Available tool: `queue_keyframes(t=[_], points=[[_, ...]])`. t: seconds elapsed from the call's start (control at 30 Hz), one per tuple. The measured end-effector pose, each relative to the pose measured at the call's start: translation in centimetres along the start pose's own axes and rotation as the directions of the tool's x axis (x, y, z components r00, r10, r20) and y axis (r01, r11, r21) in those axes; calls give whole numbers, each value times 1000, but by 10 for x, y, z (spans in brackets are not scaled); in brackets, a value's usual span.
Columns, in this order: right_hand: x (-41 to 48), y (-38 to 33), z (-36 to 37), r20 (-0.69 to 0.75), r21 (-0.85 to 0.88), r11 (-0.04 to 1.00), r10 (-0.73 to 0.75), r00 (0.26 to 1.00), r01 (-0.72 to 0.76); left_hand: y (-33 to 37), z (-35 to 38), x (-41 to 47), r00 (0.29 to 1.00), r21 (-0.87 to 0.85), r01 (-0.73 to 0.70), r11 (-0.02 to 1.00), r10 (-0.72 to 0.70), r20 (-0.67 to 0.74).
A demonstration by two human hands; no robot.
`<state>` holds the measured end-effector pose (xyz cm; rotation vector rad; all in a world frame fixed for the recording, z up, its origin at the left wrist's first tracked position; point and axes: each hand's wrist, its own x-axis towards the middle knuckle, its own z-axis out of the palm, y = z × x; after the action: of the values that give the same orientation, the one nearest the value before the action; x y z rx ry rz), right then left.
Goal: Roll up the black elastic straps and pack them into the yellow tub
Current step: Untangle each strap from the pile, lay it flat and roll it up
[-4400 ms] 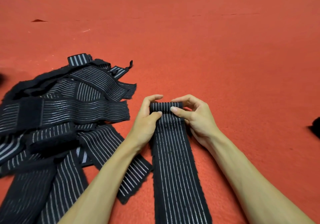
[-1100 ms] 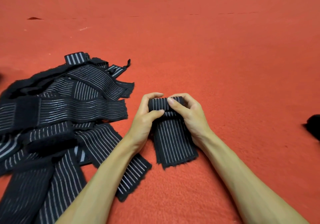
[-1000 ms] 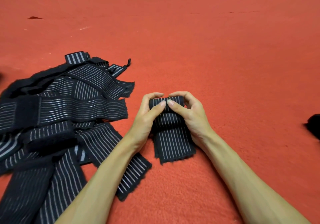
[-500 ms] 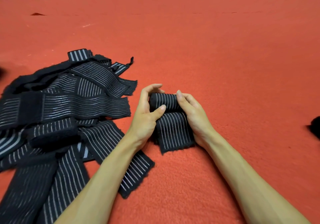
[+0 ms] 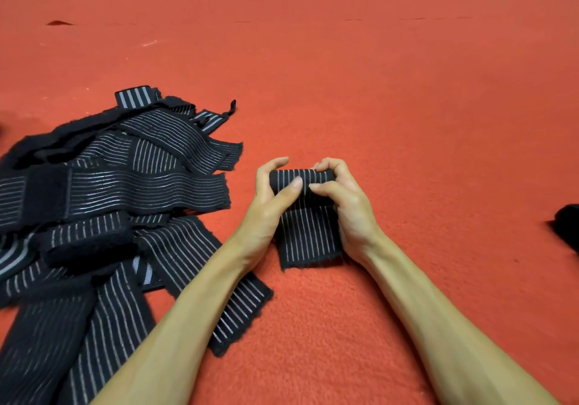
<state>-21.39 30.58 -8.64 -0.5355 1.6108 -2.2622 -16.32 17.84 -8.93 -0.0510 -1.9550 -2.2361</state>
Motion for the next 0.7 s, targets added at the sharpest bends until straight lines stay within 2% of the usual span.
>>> queue_keyframes(t=[0.13,0.27,0.5,0.7], points=[[-1,-3,1,25,81,994,-72,997,70,-4,4,0,1000,72,-5,997,6,-22],[-1,-4,0,22,91,993,-78,997,76,1,7,-4,1000,190,-26,981,26,0],[4,2,2,-115,-122,992,-26,993,12,2,-1,-3,998,97,-61,993,61,2],[6,3,3,-184,-105,991,61,981,-82,1,-9,0,994,89,-106,990,106,9]])
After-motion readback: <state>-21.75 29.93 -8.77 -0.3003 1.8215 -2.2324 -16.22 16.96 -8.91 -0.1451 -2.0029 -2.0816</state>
